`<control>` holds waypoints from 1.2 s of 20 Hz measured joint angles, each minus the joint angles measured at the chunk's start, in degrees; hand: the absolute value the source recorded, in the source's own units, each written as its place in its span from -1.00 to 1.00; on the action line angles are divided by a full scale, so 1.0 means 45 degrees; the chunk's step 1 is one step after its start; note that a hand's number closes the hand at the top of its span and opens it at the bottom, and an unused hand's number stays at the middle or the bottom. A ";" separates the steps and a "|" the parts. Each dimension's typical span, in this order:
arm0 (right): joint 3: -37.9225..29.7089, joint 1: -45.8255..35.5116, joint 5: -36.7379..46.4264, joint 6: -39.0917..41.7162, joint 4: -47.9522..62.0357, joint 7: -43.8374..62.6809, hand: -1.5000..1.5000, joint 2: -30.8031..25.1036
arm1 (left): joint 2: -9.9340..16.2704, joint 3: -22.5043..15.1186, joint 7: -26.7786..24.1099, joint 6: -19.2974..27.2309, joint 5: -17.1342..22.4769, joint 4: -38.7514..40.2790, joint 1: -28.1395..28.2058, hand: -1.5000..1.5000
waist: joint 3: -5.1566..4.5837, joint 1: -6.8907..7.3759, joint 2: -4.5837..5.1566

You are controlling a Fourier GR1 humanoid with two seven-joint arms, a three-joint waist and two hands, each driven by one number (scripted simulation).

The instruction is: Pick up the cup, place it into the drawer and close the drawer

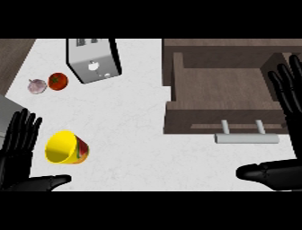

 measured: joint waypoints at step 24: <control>0.0375 0.0406 0.0244 0.0002 -0.0593 0.0269 -1.00 0.0261 | 0.0834 0.0998 -0.4413 -0.0792 -0.0537 0.7017 -0.1641 -1.00 | 0.0001 -0.0017 0.0001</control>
